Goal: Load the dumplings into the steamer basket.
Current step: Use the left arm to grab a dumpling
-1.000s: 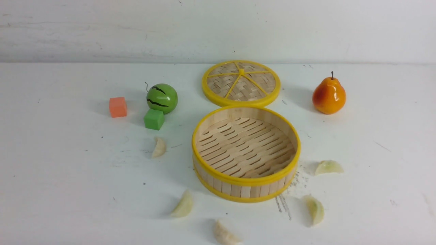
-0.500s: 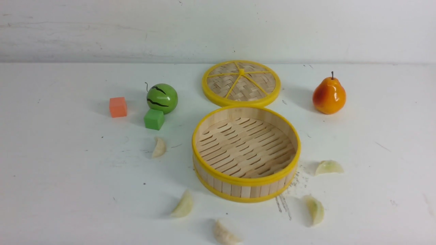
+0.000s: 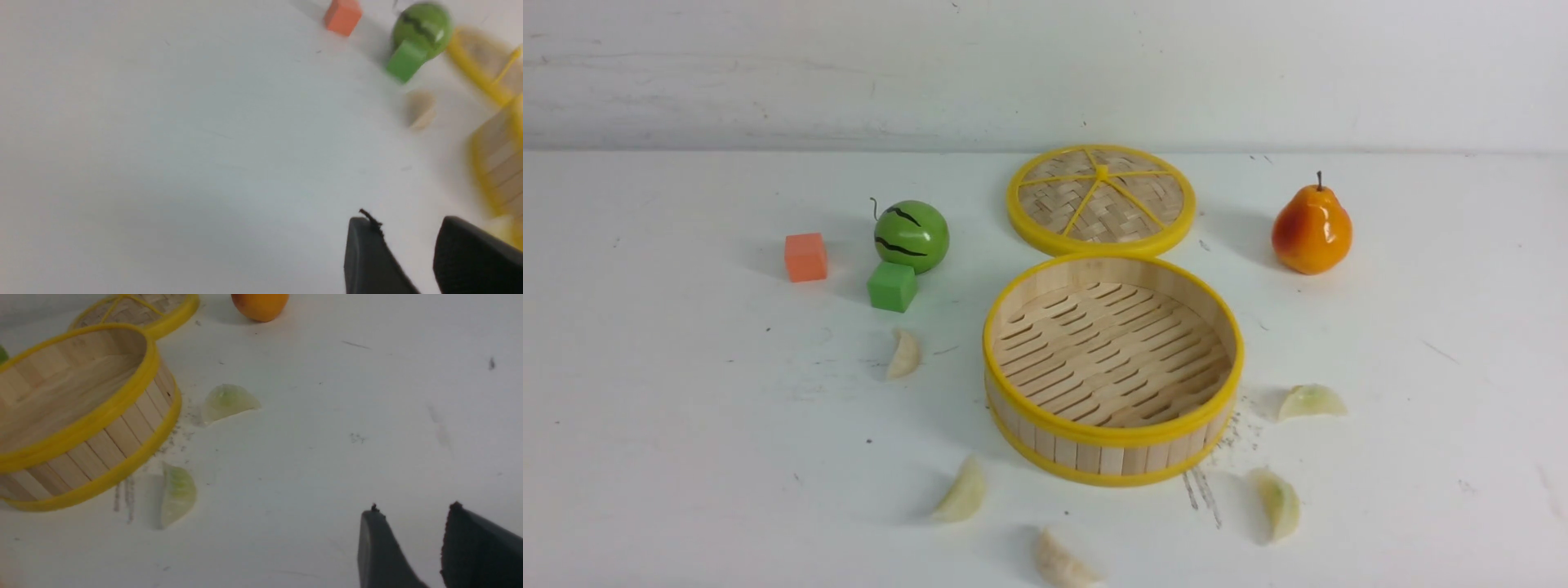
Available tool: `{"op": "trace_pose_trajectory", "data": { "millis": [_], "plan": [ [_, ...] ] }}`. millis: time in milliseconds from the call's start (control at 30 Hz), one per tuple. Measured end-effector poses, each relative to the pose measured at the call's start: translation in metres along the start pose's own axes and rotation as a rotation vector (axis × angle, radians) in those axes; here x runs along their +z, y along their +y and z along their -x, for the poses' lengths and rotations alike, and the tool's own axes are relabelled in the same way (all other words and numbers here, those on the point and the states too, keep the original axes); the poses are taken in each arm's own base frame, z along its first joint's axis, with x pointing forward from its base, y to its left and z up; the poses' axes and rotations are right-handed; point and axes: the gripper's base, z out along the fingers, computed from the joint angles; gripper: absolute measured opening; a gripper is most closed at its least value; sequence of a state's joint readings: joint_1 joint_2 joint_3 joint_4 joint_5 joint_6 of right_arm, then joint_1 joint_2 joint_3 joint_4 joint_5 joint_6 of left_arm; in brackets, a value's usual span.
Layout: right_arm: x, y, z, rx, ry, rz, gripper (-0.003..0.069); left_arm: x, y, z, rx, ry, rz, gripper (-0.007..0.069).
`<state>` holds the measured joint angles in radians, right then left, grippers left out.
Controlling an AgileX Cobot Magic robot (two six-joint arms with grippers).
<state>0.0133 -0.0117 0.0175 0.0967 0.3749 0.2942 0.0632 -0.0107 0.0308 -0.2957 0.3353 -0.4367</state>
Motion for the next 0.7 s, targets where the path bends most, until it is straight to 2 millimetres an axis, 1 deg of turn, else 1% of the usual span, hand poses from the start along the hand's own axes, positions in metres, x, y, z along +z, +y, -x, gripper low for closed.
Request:
{"op": "trace_pose_trajectory", "data": {
  "millis": [67, 167, 200, 233, 267, 333, 400, 500, 533, 567, 600, 633, 700],
  "plan": [
    [0.000, 0.007, -0.002, 0.303, 0.024, 0.071, 0.0241, 0.000, -0.009, 0.000, -0.471, 0.025, -0.091, 0.0238],
    [0.000, 0.014, -0.003, 0.660, 0.066, 0.146, 0.0241, -0.001, -0.014, 0.000, -0.781, 0.057, -0.148, 0.0238],
    [-0.001, 0.016, -0.003, 0.776, 0.078, 0.168, 0.0241, -0.001, -0.015, 0.001, -0.845, 0.063, -0.159, 0.0238],
    [-0.001, 0.017, -0.002, 0.848, 0.085, 0.183, 0.0241, -0.001, -0.016, 0.001, -0.882, 0.065, -0.166, 0.0238],
    [-0.001, 0.018, -0.001, 0.888, 0.087, 0.192, 0.0241, -0.001, -0.016, 0.001, -0.904, 0.067, -0.172, 0.0238],
    [-0.001, 0.018, 0.000, 0.898, 0.077, 0.195, 0.0241, -0.002, -0.017, 0.001, -0.926, 0.069, -0.177, 0.0238],
    [-0.001, 0.017, 0.000, 0.863, 0.064, 0.190, 0.0241, -0.002, -0.018, 0.002, -0.897, 0.073, -0.181, 0.0238],
    [-0.001, 0.016, 0.003, 0.787, 0.025, 0.191, 0.0241, -0.008, -0.029, 0.011, -0.752, 0.065, -0.221, 0.0238],
    [-0.004, 0.018, 0.010, 0.702, -0.013, 0.205, 0.0240, -0.017, -0.043, 0.024, -0.573, 0.037, -0.271, 0.0234],
    [-0.005, 0.020, 0.015, 0.663, -0.028, 0.214, 0.0239, -0.022, -0.049, 0.030, -0.509, 0.020, -0.292, 0.0232],
    [-0.010, 0.023, 0.024, 0.593, -0.058, 0.228, 0.0231, -0.030, -0.060, 0.038, -0.402, 0.000, -0.320, 0.0218],
    [-0.012, 0.027, 0.033, 0.537, -0.078, 0.234, 0.0211, -0.035, -0.068, 0.045, -0.316, -0.003, -0.330, 0.0196],
    [-0.017, 0.037, 0.060, 0.386, -0.107, 0.226, 0.0137, -0.042, -0.086, 0.062, -0.126, 0.013, -0.305, 0.0122]
  ]
}}
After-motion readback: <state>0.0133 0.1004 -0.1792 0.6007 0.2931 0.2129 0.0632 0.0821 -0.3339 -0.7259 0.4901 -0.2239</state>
